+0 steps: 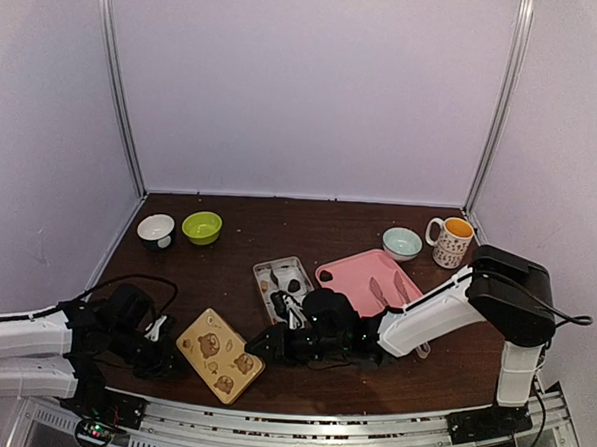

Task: Pack the chocolate

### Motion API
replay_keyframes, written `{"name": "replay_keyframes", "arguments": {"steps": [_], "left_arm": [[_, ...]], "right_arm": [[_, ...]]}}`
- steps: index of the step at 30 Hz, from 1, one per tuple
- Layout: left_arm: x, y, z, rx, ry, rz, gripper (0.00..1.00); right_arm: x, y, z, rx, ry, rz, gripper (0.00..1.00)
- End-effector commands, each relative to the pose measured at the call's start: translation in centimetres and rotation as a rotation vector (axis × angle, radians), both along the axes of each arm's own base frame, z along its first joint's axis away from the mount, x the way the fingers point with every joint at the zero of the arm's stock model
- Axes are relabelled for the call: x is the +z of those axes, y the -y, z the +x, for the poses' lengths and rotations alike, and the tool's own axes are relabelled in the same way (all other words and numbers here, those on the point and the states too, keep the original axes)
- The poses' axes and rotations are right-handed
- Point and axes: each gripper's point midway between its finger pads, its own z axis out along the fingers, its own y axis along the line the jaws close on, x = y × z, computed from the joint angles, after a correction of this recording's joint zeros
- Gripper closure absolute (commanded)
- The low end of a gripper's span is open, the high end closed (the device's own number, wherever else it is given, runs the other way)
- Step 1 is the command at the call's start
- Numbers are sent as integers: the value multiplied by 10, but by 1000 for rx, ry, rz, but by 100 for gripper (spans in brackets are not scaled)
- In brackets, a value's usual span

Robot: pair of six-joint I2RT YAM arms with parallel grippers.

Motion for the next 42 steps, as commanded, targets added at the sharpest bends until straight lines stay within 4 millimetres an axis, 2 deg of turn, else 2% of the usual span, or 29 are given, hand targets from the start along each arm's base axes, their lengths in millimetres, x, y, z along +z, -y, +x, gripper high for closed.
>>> {"name": "replay_keyframes", "arguments": {"steps": [1,11,18,31,38,42], "left_arm": [[0,12,6,1,20,-35,100],[-10,18,15,18,36,-49,100],[-7,24,22,18,56,-60,100],[-1,24,26,44,92,-80,100],[6,28,31,45,119,-110,100],[11,27,34,40,143,-92,100]], "right_arm": [[10,-7,3,16,28,31,72],[8,-9,-1,41,25,25,71],[7,-16,-10,83,40,0,71],[6,-20,-10,103,90,-64,75],[9,-21,-10,104,102,-69,83],[22,-13,-5,82,142,-63,90]]}}
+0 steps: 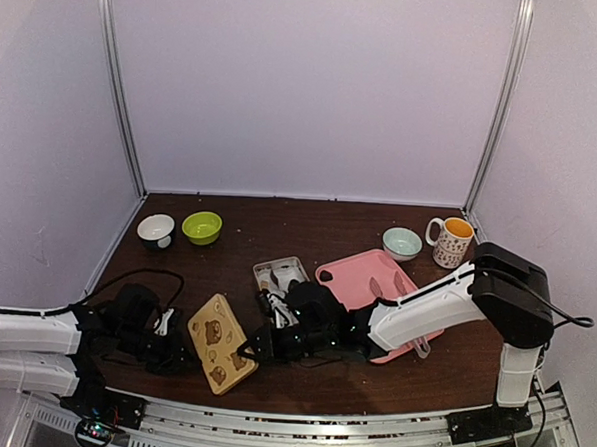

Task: Pack the chocolate

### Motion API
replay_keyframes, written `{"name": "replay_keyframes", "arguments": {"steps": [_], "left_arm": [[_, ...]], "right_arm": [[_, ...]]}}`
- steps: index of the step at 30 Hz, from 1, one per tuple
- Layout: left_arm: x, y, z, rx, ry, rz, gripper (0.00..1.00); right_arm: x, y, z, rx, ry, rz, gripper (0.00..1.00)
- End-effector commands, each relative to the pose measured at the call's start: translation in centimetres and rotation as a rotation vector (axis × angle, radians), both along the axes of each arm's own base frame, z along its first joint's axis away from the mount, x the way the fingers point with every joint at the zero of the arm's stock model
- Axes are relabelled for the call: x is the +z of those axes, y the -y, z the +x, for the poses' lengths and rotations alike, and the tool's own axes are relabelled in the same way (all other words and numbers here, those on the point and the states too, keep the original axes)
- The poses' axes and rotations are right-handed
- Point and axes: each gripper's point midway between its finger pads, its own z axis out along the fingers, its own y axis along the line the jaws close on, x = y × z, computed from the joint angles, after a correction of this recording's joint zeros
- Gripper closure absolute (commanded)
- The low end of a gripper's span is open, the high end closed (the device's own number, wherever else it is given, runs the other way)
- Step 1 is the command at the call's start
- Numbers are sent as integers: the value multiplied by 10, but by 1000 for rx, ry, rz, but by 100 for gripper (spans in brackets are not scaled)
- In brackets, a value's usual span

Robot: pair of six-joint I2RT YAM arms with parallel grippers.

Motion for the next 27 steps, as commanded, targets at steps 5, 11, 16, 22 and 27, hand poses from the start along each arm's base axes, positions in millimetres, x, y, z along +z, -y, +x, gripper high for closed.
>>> {"name": "replay_keyframes", "arguments": {"steps": [5,11,16,22,27], "left_arm": [[48,-2,26,26,205,10,84],[108,-2,38,21,386,-46,54],[133,2,48,-17,485,-35,43],[143,16,62,-80,525,-7,42],[146,29,78,-61,543,-31,42]], "right_arm": [[34,22,16,-38,138,-16,91],[65,46,28,-50,183,24,94],[80,58,29,-33,224,15,97],[92,70,40,-52,229,33,98],[98,74,60,-112,179,105,98]]}}
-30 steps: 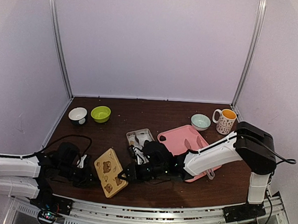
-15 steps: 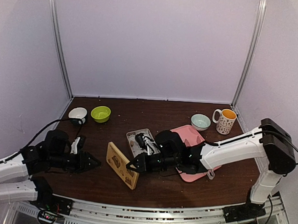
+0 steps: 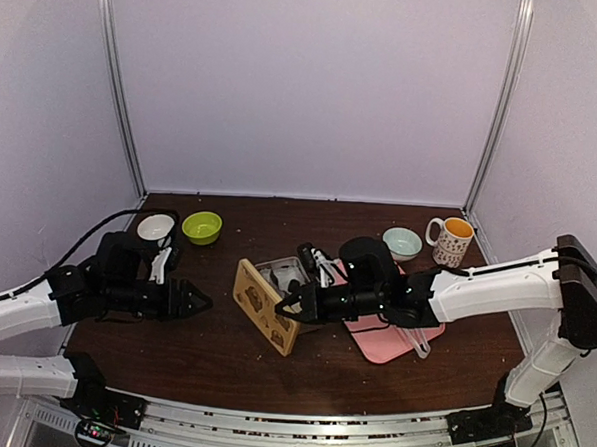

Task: Pack the chocolate

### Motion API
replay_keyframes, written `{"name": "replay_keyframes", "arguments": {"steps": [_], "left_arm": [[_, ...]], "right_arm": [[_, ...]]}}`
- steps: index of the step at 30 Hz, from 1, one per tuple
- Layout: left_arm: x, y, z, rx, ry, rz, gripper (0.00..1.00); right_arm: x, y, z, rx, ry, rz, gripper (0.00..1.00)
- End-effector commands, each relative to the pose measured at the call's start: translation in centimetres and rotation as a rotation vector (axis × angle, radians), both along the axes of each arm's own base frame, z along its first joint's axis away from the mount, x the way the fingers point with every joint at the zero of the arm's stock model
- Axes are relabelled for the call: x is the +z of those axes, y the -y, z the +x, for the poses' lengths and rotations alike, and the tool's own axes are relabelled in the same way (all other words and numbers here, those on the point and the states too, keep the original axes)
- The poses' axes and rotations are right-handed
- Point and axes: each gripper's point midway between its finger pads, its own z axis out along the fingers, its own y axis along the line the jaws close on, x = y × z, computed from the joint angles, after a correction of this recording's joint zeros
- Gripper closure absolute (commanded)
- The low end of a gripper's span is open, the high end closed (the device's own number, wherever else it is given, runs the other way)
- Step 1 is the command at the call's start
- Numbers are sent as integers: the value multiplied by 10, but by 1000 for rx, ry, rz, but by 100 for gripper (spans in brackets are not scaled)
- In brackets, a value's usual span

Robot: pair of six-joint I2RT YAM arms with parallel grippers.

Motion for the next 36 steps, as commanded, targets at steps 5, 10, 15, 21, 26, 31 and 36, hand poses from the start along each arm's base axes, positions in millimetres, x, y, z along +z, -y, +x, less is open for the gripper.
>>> {"name": "replay_keyframes", "arguments": {"steps": [5,10,15,21,26,31,36], "left_arm": [[13,20,31,31,96,-76,42],[2,25,42,75,98,-123,41],[-8,29,54,101,87,-99,43],[-29,33,65,111,54,-37,53],[-46,45,71,92,18,-45,54],[-57,59,79,67,-8,-55,53],[-63,70,87,50,-20,-64,53]], "right_arm": [[17,-1,37,-84,-89,213,98],[16,-6,51,-133,-122,256,98],[-1,6,76,-261,-169,280,95],[-12,14,95,-321,-197,327,95],[-24,19,103,-343,-201,306,93],[-31,23,107,-350,-196,285,93],[-30,23,110,-343,-186,276,93]]}}
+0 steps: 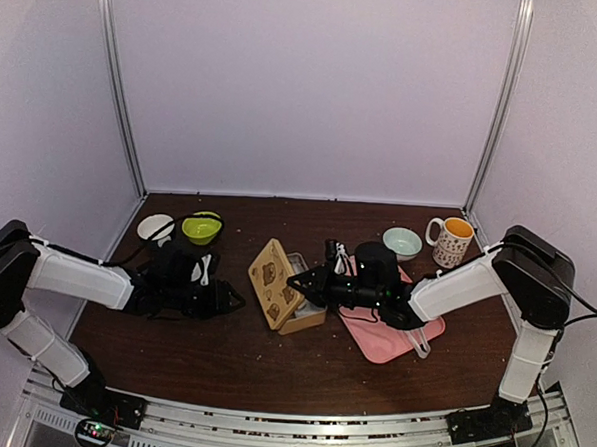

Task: Pack the chocolate

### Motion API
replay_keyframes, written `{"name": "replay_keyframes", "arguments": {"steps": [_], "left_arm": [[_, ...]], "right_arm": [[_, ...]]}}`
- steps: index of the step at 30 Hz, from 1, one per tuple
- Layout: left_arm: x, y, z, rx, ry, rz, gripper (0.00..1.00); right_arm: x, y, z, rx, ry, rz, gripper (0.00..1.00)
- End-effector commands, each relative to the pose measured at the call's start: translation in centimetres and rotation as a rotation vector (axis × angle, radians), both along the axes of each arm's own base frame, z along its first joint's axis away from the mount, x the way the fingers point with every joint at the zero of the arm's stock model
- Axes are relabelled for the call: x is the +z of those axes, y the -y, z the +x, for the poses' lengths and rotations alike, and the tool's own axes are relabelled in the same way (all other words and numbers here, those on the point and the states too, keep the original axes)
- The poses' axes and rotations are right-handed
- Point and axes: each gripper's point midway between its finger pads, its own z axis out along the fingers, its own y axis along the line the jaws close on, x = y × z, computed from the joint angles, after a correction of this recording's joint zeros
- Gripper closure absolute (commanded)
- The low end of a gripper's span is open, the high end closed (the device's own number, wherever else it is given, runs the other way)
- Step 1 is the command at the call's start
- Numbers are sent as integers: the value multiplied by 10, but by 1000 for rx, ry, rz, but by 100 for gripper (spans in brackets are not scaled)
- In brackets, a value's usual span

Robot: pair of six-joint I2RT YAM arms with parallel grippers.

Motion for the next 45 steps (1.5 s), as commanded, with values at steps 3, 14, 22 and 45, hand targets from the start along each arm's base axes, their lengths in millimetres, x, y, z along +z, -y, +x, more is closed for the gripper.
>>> {"name": "replay_keyframes", "arguments": {"steps": [3,14,22,45], "left_arm": [[14,29,21,-36,44,-83,55],[-26,39,37,-33,-50,10,89],[-28,54,46,-60,-52,-15,94],[3,68,55,-81,8,-46,93]], "right_arm": [[3,3,12,-22,45,-10,92],[-4,8,16,-21,49,-46,91],[-7,13,20,-25,60,-74,90],[-15,46,35,-56,202,-449,55]]}}
